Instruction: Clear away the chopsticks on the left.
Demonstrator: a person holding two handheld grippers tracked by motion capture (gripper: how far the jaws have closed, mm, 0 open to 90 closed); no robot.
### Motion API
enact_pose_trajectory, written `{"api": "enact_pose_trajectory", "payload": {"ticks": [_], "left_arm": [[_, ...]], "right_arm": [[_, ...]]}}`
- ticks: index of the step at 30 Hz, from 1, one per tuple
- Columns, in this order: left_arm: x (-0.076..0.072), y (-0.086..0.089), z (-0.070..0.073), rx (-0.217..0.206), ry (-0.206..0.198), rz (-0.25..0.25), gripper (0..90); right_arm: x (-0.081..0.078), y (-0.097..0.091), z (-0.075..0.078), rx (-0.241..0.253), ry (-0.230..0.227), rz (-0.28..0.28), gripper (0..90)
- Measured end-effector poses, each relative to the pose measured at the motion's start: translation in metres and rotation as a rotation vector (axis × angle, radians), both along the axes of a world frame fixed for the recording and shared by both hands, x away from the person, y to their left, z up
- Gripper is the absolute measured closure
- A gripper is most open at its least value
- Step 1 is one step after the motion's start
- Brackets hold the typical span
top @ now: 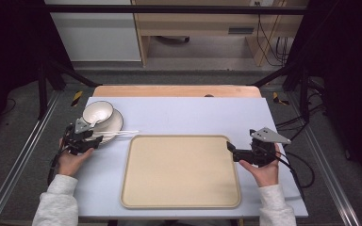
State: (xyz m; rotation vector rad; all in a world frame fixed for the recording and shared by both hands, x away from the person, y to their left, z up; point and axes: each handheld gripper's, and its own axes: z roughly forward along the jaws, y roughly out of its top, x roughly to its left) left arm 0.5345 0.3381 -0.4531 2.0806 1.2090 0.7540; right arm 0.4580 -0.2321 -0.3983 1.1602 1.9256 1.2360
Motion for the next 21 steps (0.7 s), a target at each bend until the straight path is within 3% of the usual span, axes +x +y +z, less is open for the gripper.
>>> {"api": "enact_pose_trajectory", "payload": {"ticks": [13,15,21], "left_arm": [[-0.0047,-0.0008,0.0033,-0.023,0.022,-0.037,68.0],[-0.0054,-0.0035,0.0032,-0.011,0.021,-0.046,72.1],[-0.0057,-0.0062,0.0038,-0.012,0.027,-0.055,74.9]], "right_arm": [[-0.0006,-0.0004,0.0003,-0.001,0.0,-0.001,5.2],[-0.0003,0.0002,-0.0001,-0.001,0.001,0.0,5.2],[0.0,0.0003,-0.0004,-0.004,0.002,0.004,5.3]]}}
